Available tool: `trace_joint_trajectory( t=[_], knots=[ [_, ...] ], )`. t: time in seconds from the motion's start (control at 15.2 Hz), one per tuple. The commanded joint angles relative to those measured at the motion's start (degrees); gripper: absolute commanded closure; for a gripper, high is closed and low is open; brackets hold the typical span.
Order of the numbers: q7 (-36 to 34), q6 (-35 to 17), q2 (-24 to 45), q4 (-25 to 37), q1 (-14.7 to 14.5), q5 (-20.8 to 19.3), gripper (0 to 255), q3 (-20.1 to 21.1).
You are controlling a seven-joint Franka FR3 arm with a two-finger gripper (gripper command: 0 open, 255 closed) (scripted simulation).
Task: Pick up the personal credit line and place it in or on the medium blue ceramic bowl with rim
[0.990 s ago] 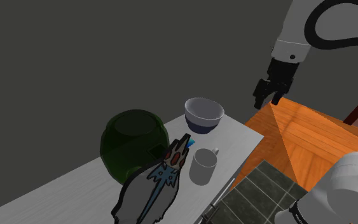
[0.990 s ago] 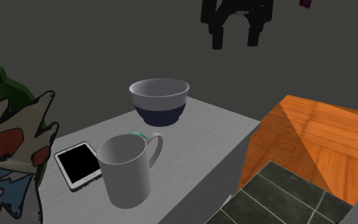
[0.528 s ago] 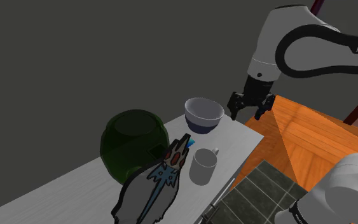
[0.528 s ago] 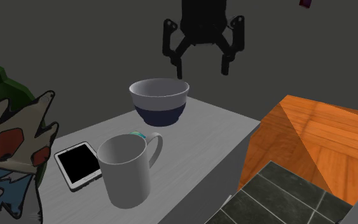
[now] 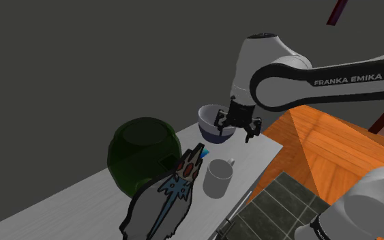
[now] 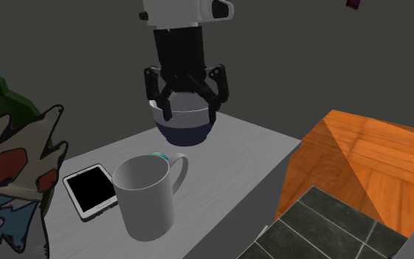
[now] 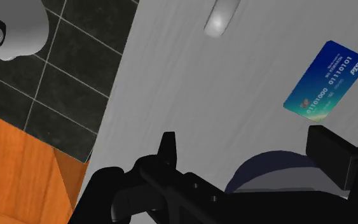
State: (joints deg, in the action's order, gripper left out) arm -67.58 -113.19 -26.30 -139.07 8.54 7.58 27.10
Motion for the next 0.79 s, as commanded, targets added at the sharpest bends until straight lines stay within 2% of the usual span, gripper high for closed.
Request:
trace_joint_trajectory(
  t=[0.0, 0.2, 0.46, 0.53, 0.73],
  knots=[
    [-8.6, -2.8, 4.7, 2.1, 2.2, -1.4, 0, 3.5],
    [-21.4, -6.4, 12.5, 5.6, 5.7, -5.7, 0, 8.2],
    [-39.7, -9.0, 24.3, 11.6, 9.1, -14.9, 0, 12.2],
    [-42.4, -9.1, 26.1, 12.6, 9.1, -16.5, 0, 12.3],
    [-43.3, -11.3, 27.5, 11.4, 8.9, -17.8, 0, 11.9]
  ],
)
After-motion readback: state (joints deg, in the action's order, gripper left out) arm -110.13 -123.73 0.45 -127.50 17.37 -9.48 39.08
